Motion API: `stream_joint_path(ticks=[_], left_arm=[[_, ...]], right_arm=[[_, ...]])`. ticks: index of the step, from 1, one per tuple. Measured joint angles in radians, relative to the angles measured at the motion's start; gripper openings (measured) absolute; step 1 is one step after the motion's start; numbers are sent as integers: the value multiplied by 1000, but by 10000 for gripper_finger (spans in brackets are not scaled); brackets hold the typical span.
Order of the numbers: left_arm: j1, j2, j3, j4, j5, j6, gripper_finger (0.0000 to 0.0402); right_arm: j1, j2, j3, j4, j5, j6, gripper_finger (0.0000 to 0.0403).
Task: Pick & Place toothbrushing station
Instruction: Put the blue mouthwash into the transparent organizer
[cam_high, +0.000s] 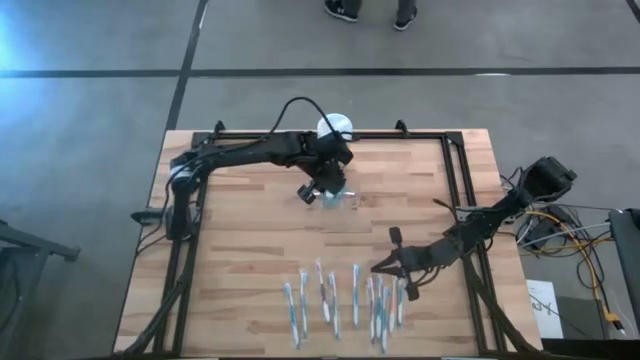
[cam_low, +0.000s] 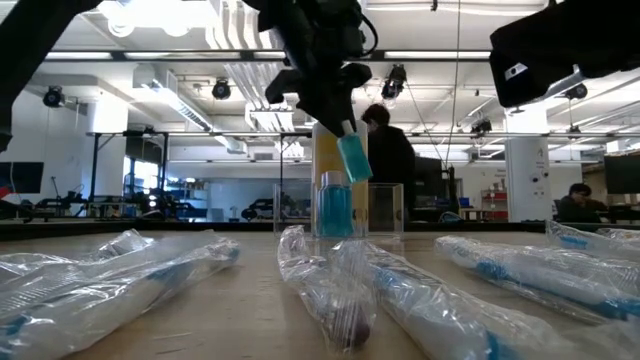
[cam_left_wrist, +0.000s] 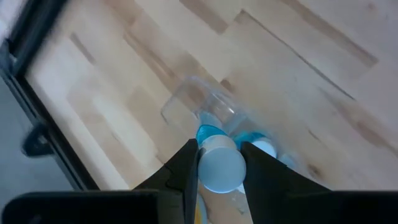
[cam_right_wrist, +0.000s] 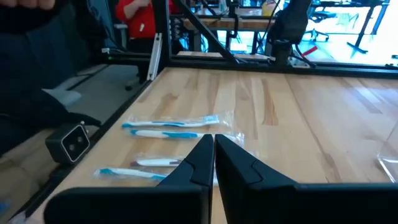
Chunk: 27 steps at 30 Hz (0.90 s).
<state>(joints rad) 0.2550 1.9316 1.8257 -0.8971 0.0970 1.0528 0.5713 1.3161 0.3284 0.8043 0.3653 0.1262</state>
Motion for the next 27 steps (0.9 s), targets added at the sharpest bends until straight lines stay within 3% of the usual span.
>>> stream_joint_path(ticks=[13, 20, 27], left_arm=[[-1, 73, 139, -126, -19, -119, 100], [-8, 74, 131, -138, -18, -54, 100], [-23, 69, 131, -138, -9, 164, 100]], right_arm=[[0, 0, -4, -7, 0, -2, 13], [0, 0, -4, -7, 0, -6, 13], [0, 0, -4, -7, 1, -6, 13]])
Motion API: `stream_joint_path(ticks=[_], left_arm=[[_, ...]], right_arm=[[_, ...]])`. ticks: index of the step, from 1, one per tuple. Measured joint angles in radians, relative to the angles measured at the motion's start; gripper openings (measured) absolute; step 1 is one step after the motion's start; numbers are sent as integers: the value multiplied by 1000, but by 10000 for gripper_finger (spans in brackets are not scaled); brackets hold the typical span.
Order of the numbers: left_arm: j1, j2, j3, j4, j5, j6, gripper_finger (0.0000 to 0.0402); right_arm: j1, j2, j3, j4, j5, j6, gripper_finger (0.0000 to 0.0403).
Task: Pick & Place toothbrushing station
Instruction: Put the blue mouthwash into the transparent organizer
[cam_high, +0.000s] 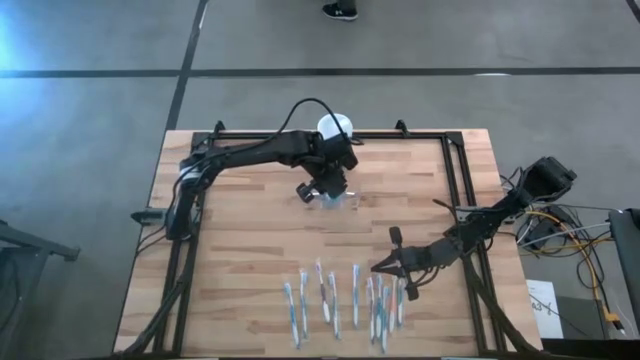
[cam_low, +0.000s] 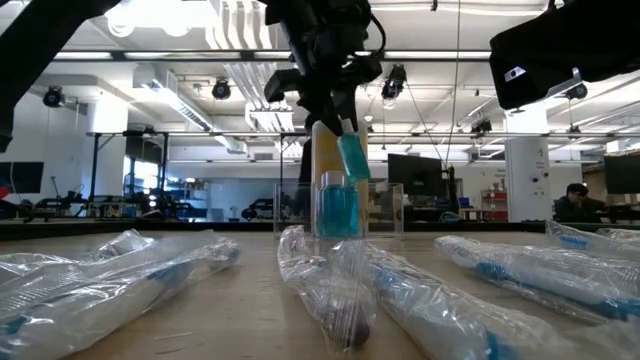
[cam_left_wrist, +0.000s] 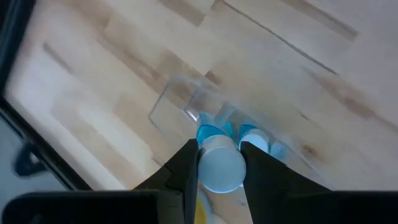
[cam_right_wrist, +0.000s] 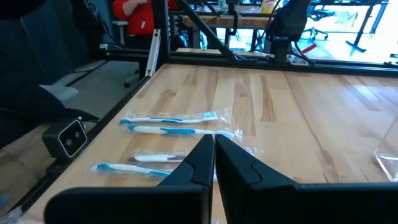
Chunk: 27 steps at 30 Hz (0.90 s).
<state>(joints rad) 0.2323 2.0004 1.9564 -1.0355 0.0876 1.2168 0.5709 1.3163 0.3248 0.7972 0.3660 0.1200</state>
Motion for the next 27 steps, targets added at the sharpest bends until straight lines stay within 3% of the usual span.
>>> stream_joint_path(ticks=[8, 11, 27], left_arm=[[-18, -8, 3, -10, -81, 57, 100], [-18, -8, 3, -46, -80, 119, 100], [-19, -1, -16, -38, -53, 104, 100]], right_arm=[[0, 0, 0, 1, 0, 3, 13], [0, 0, 0, 1, 1, 4, 13], [0, 0, 0, 1, 3, 4, 13]])
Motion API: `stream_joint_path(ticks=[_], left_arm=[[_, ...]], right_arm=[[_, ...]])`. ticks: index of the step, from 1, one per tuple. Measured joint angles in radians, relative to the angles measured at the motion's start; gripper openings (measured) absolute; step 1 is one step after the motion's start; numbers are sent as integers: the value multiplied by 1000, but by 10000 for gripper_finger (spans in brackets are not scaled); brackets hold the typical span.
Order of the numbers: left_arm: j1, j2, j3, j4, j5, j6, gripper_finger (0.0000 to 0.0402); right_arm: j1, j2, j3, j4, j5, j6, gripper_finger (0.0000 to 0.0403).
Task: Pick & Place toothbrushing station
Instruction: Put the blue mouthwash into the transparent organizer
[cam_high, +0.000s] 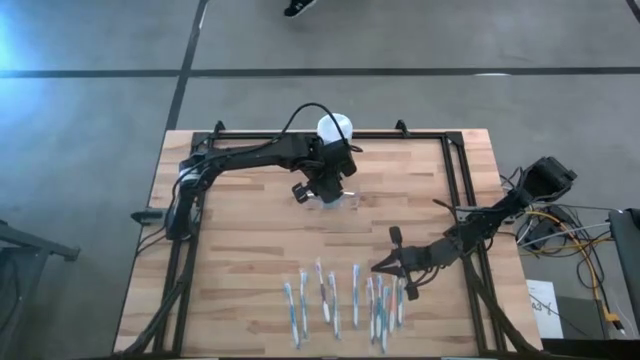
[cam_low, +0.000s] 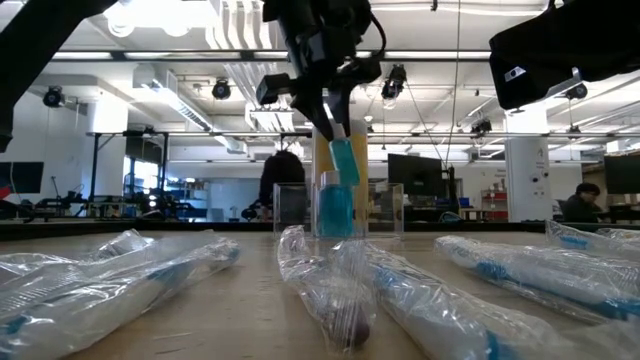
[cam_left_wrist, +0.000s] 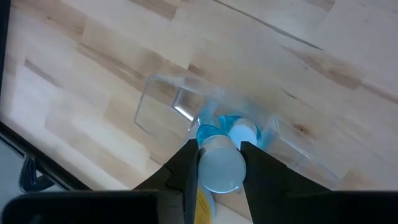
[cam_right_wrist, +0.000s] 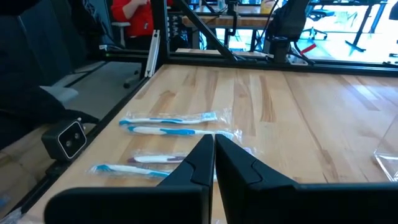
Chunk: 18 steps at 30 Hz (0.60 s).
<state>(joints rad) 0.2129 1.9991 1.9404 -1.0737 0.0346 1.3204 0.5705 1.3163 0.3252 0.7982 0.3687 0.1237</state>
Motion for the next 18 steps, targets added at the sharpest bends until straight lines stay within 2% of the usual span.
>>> stream_joint_path(ticks=[18], left_arm=[[-1, 24, -49, 66, -19, 42, 100]], right_arm=[[0, 0, 0, 3, -1, -4, 13]])
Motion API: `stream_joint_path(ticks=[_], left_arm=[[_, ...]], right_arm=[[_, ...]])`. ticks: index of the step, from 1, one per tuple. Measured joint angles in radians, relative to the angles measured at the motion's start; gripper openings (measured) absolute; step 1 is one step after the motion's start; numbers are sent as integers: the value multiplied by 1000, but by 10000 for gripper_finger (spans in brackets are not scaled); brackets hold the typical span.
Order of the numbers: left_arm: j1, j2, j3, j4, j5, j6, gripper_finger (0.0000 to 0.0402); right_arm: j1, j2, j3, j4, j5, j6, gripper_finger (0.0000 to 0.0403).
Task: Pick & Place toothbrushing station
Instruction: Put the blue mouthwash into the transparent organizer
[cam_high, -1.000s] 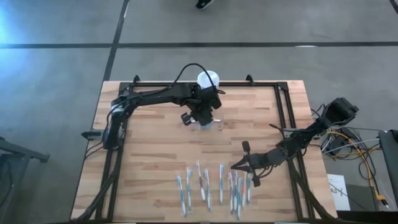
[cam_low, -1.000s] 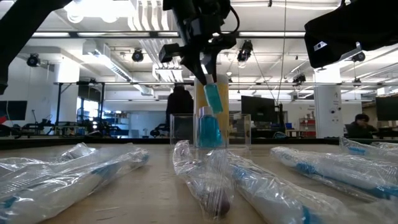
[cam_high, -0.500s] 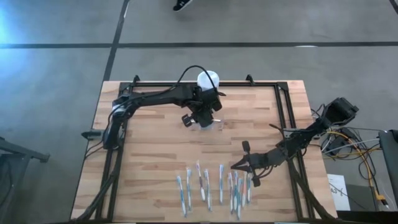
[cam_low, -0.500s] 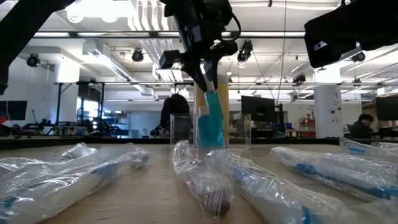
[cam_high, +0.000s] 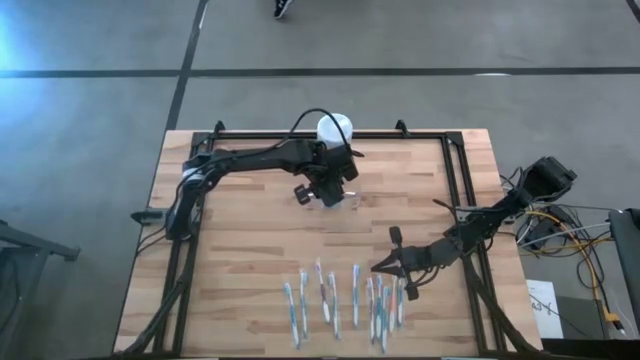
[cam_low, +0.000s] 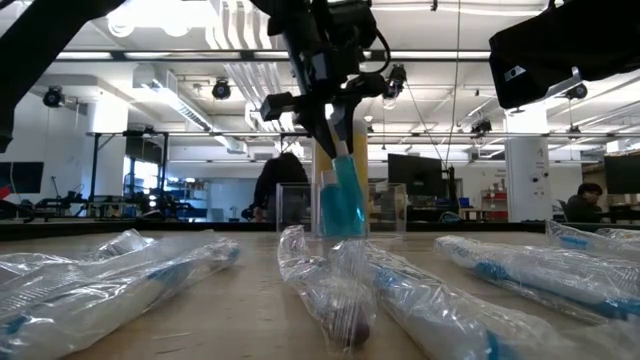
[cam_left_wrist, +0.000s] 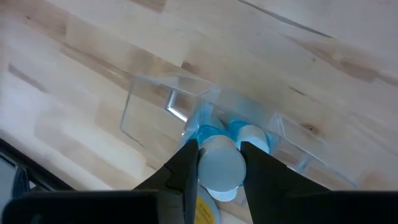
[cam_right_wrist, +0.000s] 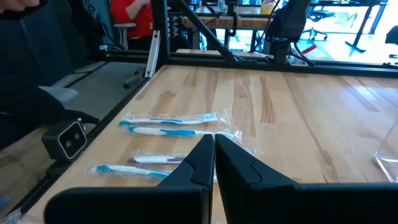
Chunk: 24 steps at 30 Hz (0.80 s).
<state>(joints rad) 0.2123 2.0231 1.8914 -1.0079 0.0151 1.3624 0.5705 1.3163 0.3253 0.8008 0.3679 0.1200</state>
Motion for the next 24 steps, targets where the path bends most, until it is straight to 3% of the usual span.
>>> stream_joint_path(ticks=[14, 20, 24], left_arm=[[4, 1, -78, 76, 0, -1, 100], [11, 1, -80, 104, -1, -9, 166], [21, 1, -80, 147, -3, -30, 182]], right_arm=[[-2, 0, 2, 3, -2, -39, 13], [-2, 0, 2, 5, -2, -68, 13], [-2, 0, 2, 6, -2, -68, 13]])
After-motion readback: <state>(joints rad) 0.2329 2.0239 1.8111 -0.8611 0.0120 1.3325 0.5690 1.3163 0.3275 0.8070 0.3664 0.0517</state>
